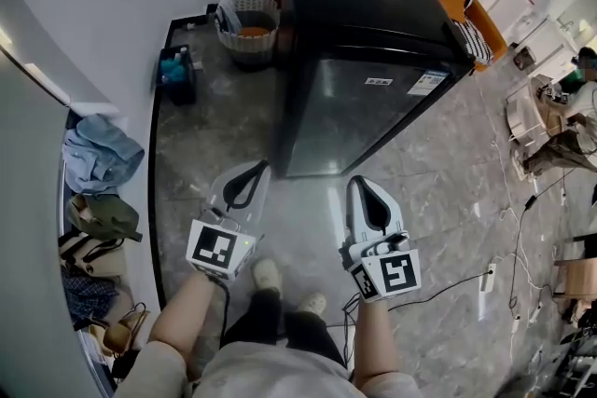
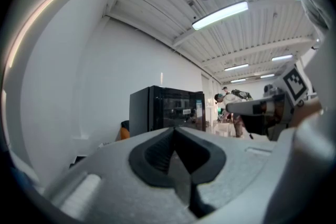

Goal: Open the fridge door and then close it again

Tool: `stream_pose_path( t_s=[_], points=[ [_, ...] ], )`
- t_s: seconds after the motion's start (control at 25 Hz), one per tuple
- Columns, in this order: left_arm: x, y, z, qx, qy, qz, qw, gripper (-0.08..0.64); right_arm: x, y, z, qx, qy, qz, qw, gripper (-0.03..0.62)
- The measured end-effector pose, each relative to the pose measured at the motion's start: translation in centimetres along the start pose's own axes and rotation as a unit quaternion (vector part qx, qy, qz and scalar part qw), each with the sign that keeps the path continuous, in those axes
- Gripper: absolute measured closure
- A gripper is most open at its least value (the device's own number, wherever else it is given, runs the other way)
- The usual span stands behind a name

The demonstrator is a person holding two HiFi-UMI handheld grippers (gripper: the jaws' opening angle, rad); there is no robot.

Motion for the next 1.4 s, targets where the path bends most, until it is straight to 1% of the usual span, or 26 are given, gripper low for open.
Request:
stream_pose_path(
  t_s=[0.08,0.12,0.28,0.56,0.64,0.88,1.04,1.28,1.4],
  points=[
    [-0.7,-0.9,-0.6,0.005,-0.013,-0.006,0.9999,0.555,-0.5,-0.3,0.4,0.003,0.000,0.002,1.000,0.595],
    [-1.2,-1.4,-0.9,0.006,-0.015,-0.009,0.9998,0.517,-0.8,-0.5,0.5,0.004,0.000,0.003,1.000,0.595],
    [-3.4,-3.3,-2.6,0.006,-0.007,-0.019,0.9998,0.494,-2.1,-1.4,0.6,0.009,0.003,0.006,1.000,0.595],
    [-7.1,-8.5,-5.1,-0.001,-0.019,-0.051,0.9985,0.420,-3.9,-2.2,1.5,0.011,-0.007,0.009,1.000,0.595],
    [-8.2,-9.9,-6.0,-0.001,-0.009,-0.058,0.9982,0.403,-4.4,-2.3,1.7,0.010,-0.008,0.007,1.000,0.595],
    [-9.9,-13.1,-8.7,0.005,0.033,-0.062,0.9975,0.359,-5.9,-2.1,2.4,0.006,-0.001,-0.005,1.000,0.595],
    [-10.1,-14.7,-10.0,0.000,0.039,-0.062,0.9973,0.350,-6.4,-2.0,3.1,0.000,-0.004,-0.012,1.000,0.600],
    [-10.6,-16.6,-10.0,-0.029,0.024,-0.072,0.9967,0.344,-7.3,-2.1,4.7,-0.024,-0.012,-0.016,1.000,0.603],
    [-10.8,-16.9,-9.9,-0.031,0.018,-0.070,0.9969,0.345,-7.5,-2.5,5.2,-0.028,-0.012,-0.017,0.999,0.603]
  ],
)
Point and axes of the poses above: the fingertips, and each gripper's own axes: y backward along the fingers, z to its right, x out of its top, the point moved 1 cm from there along y, backward along the fingers, and after that the axes turned 12 degrees about -x, right-handed, at the moved point
